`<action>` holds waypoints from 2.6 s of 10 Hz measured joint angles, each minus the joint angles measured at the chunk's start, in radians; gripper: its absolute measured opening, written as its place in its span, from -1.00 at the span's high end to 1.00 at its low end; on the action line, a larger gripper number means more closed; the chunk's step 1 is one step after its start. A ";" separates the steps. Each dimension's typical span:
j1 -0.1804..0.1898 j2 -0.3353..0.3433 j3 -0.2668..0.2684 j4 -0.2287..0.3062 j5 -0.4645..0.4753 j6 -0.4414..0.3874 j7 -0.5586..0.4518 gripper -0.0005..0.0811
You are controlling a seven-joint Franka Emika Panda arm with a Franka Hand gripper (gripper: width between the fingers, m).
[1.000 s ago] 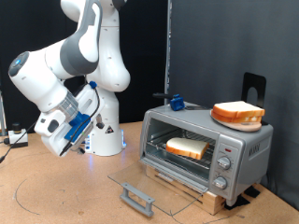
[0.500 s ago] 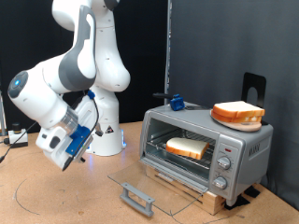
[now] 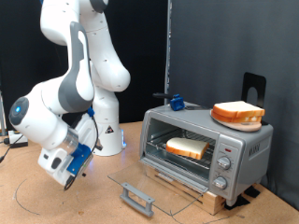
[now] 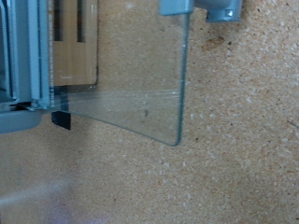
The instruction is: Make a piece of toast with the oven
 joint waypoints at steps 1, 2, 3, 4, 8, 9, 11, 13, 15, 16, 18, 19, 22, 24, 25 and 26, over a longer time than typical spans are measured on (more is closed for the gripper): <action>0.003 0.022 -0.002 -0.001 -0.008 0.025 0.017 -0.99; 0.005 0.036 -0.005 0.000 -0.010 0.037 0.027 -0.99; 0.005 0.036 -0.005 0.000 -0.010 0.031 0.027 -0.99; 0.005 0.039 -0.005 0.006 -0.010 -0.015 0.027 -0.99; -0.006 0.101 -0.009 0.028 0.035 -0.056 0.003 -0.99; -0.006 0.117 -0.010 0.029 0.033 -0.043 0.003 -0.99; -0.003 0.147 -0.010 0.027 0.024 -0.018 -0.003 -0.99; 0.013 0.173 -0.007 0.007 0.014 -0.013 -0.004 -0.99; 0.039 0.186 0.006 -0.042 0.014 0.022 -0.004 -0.99; 0.050 0.187 0.018 -0.073 0.018 0.047 -0.004 -0.99; 0.057 0.185 0.054 -0.125 0.046 0.074 -0.007 -0.99; 0.052 0.179 0.072 -0.138 0.073 0.071 -0.019 -0.99; -0.036 0.122 0.115 -0.116 0.154 -0.122 -0.120 -0.99; -0.075 0.087 0.141 -0.101 0.186 -0.259 -0.161 -0.99; -0.083 0.057 0.156 -0.104 0.197 -0.276 -0.169 -0.99; -0.086 0.023 0.175 -0.112 0.216 -0.279 -0.170 -0.99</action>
